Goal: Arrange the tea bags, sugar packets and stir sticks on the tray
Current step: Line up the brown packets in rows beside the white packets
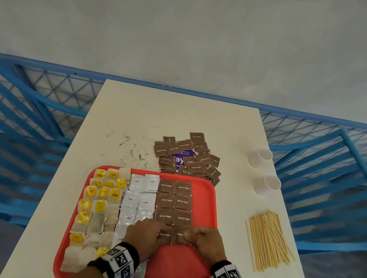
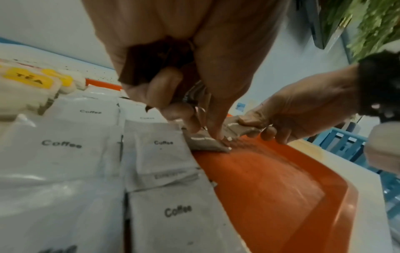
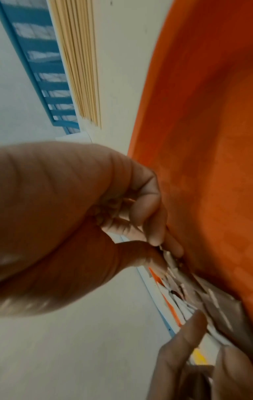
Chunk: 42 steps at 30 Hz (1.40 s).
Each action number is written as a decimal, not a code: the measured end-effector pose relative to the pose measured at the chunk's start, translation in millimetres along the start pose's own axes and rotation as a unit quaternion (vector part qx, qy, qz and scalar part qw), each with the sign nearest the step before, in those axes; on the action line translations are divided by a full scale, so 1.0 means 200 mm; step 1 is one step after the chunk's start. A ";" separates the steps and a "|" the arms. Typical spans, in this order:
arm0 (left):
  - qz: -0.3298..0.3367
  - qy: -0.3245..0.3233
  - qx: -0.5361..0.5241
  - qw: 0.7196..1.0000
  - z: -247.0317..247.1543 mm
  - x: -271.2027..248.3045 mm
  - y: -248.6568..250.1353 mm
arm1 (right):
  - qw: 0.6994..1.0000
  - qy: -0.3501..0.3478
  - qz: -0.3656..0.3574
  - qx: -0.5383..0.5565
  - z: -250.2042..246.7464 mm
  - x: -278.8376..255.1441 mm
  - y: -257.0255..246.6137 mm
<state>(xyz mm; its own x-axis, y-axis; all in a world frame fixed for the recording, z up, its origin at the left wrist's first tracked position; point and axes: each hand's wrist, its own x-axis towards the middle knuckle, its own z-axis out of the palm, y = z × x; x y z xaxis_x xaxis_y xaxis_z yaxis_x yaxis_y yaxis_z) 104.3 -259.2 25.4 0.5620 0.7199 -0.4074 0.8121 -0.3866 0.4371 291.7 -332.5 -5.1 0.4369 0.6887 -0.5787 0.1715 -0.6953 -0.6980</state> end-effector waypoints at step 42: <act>-0.158 -0.118 -0.721 0.665 -0.38 -0.05 -0.05 | 0.958 0.018 -0.191 -0.213 0.06 -0.07 0.09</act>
<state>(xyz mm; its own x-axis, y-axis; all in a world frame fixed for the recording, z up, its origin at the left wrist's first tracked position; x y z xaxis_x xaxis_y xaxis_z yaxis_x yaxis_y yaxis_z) 79.0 -220.1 86.2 0.5462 0.4581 -0.7013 -0.0035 0.8385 0.5449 277.9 -351.5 -14.0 0.2986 0.9077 -0.2947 0.6672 -0.4193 -0.6156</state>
